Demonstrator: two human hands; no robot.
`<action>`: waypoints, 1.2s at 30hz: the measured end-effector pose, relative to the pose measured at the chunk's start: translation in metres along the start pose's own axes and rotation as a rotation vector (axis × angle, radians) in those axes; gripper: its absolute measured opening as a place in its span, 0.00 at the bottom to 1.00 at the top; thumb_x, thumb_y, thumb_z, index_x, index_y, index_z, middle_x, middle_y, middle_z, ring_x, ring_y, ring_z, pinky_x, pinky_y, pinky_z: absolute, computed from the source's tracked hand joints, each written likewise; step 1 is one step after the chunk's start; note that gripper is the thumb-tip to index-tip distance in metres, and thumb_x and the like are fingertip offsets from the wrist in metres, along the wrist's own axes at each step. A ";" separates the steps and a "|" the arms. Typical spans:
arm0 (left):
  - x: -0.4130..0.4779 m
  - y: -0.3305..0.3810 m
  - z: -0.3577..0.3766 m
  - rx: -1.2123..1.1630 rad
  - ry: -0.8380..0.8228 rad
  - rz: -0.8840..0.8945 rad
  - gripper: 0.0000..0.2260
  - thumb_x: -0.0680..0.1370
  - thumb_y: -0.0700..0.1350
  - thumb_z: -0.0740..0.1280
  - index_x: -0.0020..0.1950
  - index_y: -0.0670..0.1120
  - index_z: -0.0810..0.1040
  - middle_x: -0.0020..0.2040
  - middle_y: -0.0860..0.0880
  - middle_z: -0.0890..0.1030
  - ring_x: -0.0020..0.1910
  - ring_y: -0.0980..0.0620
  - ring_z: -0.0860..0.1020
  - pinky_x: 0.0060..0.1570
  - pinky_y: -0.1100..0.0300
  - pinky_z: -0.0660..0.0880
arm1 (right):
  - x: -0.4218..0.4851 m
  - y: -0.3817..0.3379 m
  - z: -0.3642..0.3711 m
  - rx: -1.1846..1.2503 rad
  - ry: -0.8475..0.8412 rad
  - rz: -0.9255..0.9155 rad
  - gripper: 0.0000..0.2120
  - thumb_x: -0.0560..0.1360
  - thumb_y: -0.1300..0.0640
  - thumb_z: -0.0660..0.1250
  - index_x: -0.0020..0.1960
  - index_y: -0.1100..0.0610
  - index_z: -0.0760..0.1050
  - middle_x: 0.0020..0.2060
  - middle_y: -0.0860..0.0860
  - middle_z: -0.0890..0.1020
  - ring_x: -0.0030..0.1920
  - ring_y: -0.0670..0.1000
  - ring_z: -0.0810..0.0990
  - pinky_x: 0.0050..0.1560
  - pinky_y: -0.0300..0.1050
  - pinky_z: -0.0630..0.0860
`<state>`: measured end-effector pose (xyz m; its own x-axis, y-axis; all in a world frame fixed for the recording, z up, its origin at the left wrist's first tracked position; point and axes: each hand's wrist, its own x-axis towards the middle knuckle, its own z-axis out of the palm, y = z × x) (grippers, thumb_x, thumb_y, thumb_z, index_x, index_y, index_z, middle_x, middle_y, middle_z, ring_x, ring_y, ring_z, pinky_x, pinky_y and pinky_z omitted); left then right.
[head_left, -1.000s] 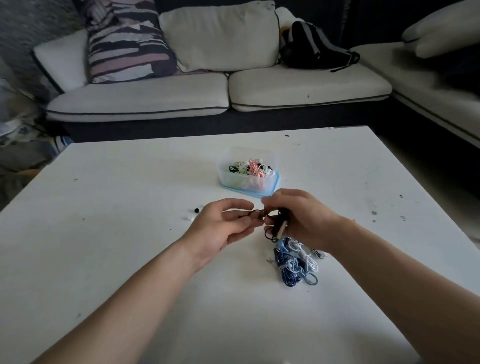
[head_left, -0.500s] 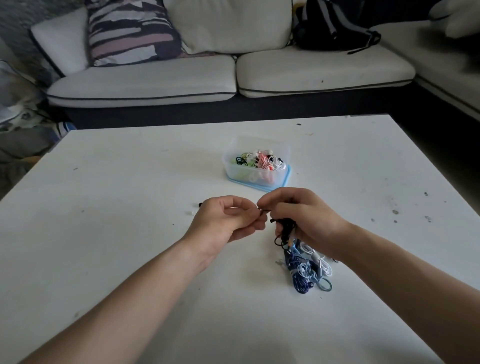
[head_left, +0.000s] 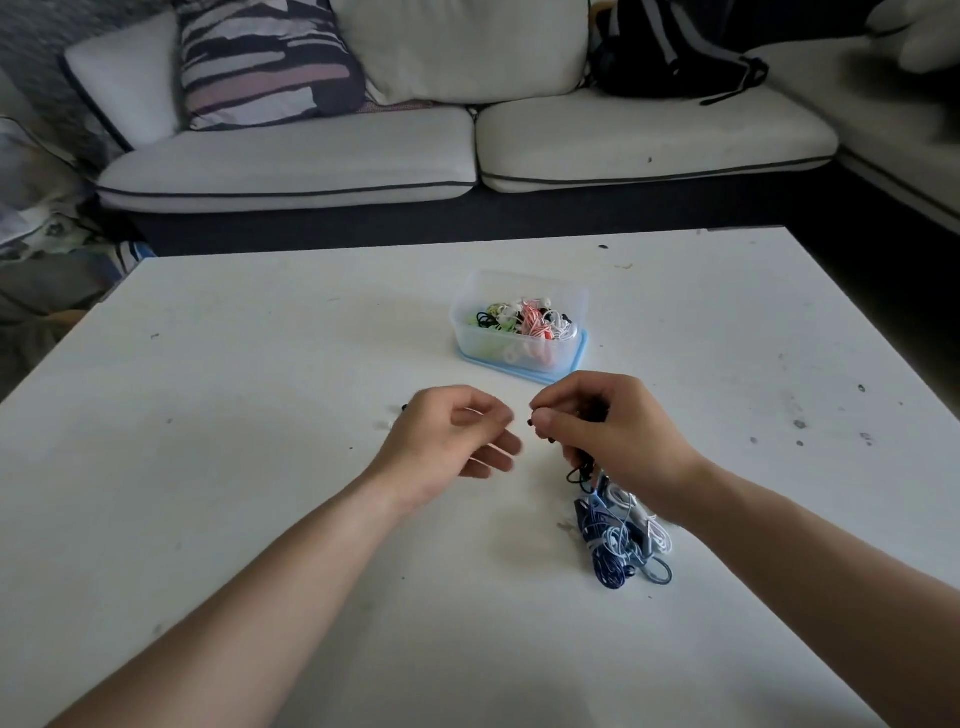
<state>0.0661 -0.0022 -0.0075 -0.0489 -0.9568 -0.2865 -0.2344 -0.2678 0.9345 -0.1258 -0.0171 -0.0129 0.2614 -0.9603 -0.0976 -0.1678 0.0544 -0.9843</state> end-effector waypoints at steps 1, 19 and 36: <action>0.009 -0.008 -0.008 0.100 0.094 0.031 0.04 0.79 0.43 0.68 0.46 0.44 0.81 0.39 0.46 0.85 0.35 0.48 0.83 0.37 0.55 0.78 | 0.002 0.003 0.000 0.024 0.027 0.044 0.01 0.74 0.60 0.74 0.45 0.58 0.83 0.35 0.55 0.84 0.30 0.51 0.76 0.32 0.44 0.73; 0.087 -0.062 -0.075 0.829 0.354 -0.015 0.04 0.72 0.44 0.72 0.39 0.52 0.83 0.40 0.57 0.83 0.45 0.52 0.81 0.50 0.53 0.77 | 0.006 0.017 0.007 0.234 0.054 0.289 0.04 0.76 0.61 0.72 0.46 0.63 0.82 0.36 0.55 0.83 0.29 0.50 0.74 0.26 0.39 0.71; -0.032 0.018 0.003 -0.336 0.128 0.010 0.10 0.72 0.30 0.71 0.47 0.43 0.84 0.45 0.46 0.85 0.48 0.50 0.83 0.51 0.61 0.79 | -0.014 -0.025 0.012 0.365 -0.095 0.046 0.07 0.67 0.53 0.75 0.43 0.55 0.84 0.36 0.56 0.82 0.29 0.49 0.73 0.37 0.50 0.70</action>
<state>0.0605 0.0237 0.0175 0.0774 -0.9603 -0.2679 0.0993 -0.2600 0.9605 -0.1141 -0.0015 0.0110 0.3510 -0.9259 -0.1396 0.1634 0.2073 -0.9645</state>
